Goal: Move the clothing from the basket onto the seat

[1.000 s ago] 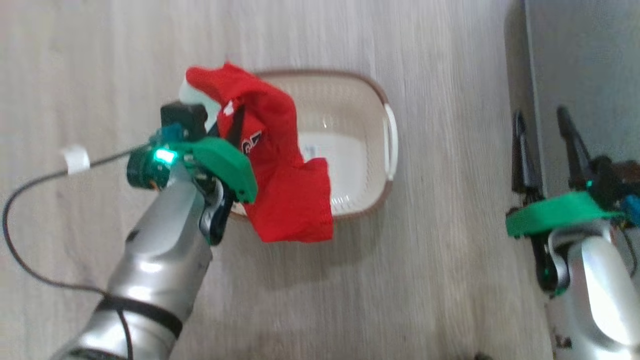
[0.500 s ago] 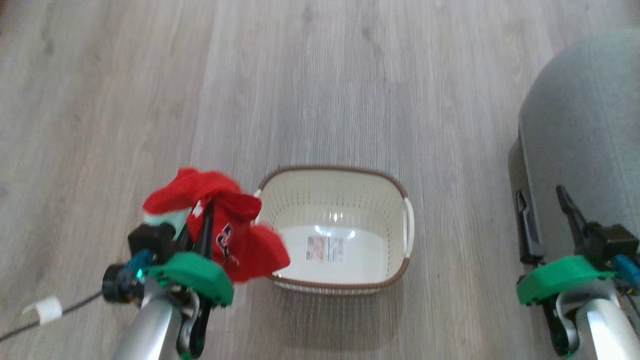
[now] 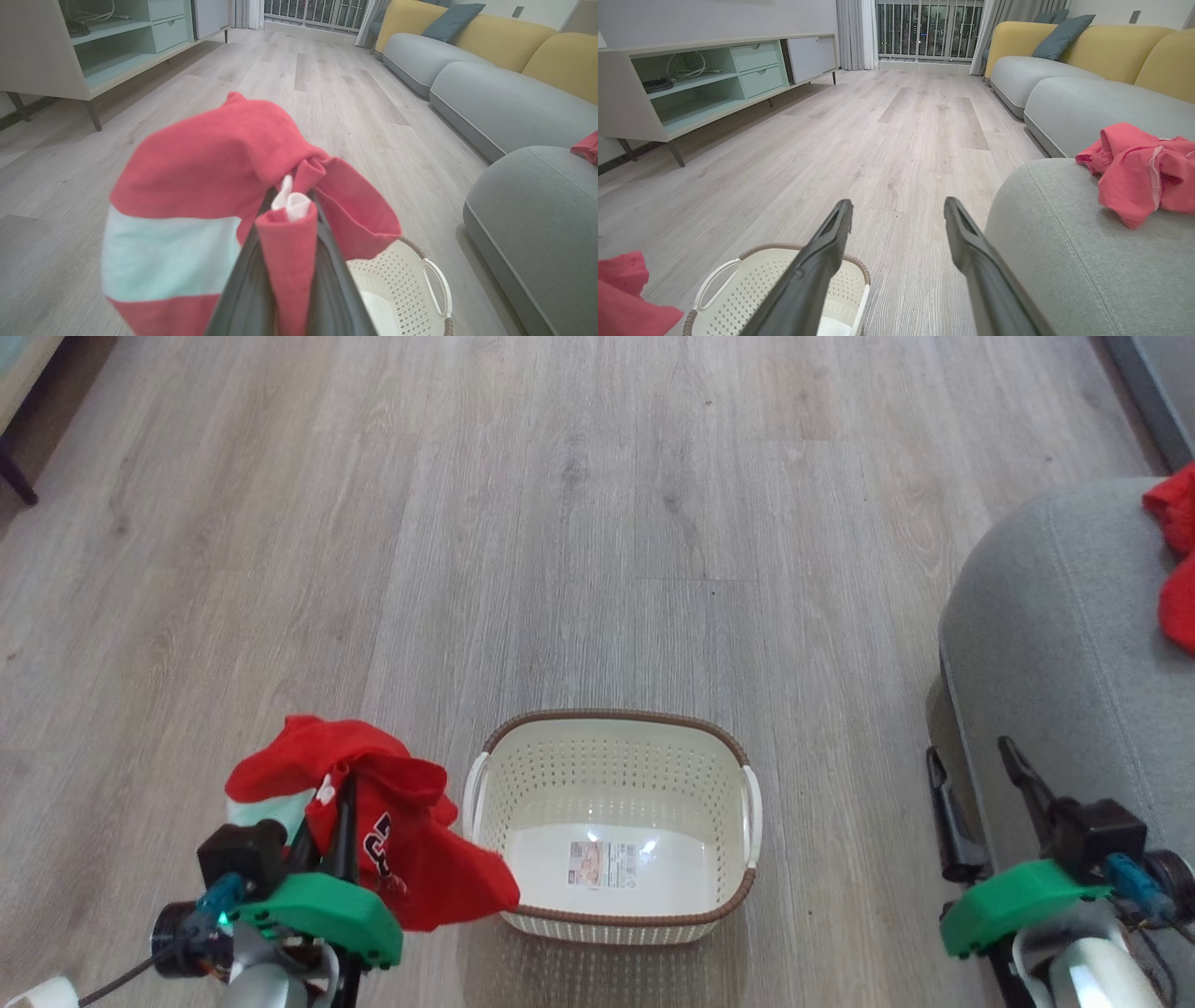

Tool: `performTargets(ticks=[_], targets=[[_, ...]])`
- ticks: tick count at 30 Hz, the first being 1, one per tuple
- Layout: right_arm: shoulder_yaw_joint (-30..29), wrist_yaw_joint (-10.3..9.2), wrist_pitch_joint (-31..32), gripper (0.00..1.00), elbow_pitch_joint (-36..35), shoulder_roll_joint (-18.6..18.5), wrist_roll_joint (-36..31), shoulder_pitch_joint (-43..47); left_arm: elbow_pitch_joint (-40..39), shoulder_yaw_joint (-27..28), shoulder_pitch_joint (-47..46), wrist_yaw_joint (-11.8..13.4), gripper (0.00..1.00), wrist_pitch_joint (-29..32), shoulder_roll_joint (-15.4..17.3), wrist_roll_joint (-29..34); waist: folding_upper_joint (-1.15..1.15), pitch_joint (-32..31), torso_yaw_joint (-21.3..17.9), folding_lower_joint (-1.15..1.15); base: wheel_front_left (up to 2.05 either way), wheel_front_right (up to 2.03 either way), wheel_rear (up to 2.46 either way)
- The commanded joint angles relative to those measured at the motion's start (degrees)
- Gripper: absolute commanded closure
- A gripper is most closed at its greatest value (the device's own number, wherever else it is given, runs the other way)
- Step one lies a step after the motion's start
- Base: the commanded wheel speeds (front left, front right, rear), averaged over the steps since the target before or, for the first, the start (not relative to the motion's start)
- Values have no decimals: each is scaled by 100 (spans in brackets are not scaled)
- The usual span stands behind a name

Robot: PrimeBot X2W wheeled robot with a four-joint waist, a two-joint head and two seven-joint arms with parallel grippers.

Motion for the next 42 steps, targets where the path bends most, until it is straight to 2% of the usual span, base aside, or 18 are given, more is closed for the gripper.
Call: performTargets(ticks=[1,20,23,27,33,34,35,37,38,42], targets=[[162,-2,-38,0,-144,-43,-9,-47,-228,253,-156,-22,100,-78,30,54,-1,-6,0,1,0,0,0],[313,-2,-38,0,-126,-53,2,-143,-165,410,-199,-226,100,-79,-89,281,-1,26,13,1,0,0,0],[481,-2,-38,0,-174,-43,-2,-206,-216,390,-242,-311,100,-79,-94,326,-1,40,16,1,0,0,0],[1259,-2,-38,0,-251,-79,108,-468,-313,190,-331,-548,100,-79,-101,391,-1,49,-16,1,0,0,0],[3079,-2,-38,0,-304,-477,672,-1137,-669,-588,-647,-866,100,20,-90,488,-1,17,19,1,0,0,0],[3314,-2,-38,0,-332,-547,792,-1273,-744,-752,-710,-894,100,63,-76,498,-1,13,38,1,0,0,0],[3314,-2,-38,0,-332,-547,792,-1273,-744,-752,-710,-894,100,63,-76,498,-1,13,38,1,0,0,0],[3719,-2,-38,0,-373,-677,1029,-1526,-889,-1073,-842,-929,100,131,-49,495,-1,7,79,1,0,0,0],[4129,-2,-38,0,-369,-818,1182,-1766,-1012,-1405,-975,-947,100,181,-13,488,-1,-1,117,1,0,0,0],[4776,-2,-38,0,-276,-1030,1443,-2181,-1292,-2193,-1250,-959,100,197,80,323,-1,-36,194,1,0,0,0]])
